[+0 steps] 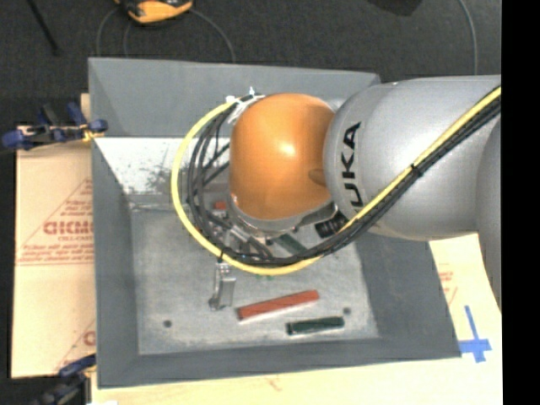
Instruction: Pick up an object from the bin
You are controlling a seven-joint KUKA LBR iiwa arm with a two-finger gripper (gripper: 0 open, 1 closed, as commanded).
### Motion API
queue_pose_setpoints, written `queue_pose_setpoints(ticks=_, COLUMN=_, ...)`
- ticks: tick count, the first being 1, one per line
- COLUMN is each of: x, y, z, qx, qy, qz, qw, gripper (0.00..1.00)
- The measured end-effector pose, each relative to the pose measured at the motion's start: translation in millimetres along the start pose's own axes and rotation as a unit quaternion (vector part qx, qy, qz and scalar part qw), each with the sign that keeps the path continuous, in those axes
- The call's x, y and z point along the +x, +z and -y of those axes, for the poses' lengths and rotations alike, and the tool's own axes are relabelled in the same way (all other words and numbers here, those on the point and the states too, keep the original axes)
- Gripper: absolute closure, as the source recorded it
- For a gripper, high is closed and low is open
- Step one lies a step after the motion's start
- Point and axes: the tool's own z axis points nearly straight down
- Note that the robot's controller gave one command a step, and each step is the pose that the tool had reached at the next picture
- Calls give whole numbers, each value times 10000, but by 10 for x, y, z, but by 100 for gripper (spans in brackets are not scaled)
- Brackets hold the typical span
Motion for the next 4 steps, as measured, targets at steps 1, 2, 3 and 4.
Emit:
queue_pose_setpoints(ticks=1, x=-18, y=-34, z=7, qx=-6, qy=18, qz=34, qw=10000, gripper=0)
queue_pose_setpoints(ticks=2, x=-143, y=567, z=357, qx=0, qy=-509, qz=55, qw=9987, gripper=0)
queue_pose_setpoints(ticks=3, x=-208, y=637, z=958, qx=14, qy=-755, qz=31, qw=9971, gripper=0)
queue_pose_setpoints(ticks=4, x=-126, y=1001, z=1325, qx=2, qy=-875, qz=41, qw=9962, gripper=0)
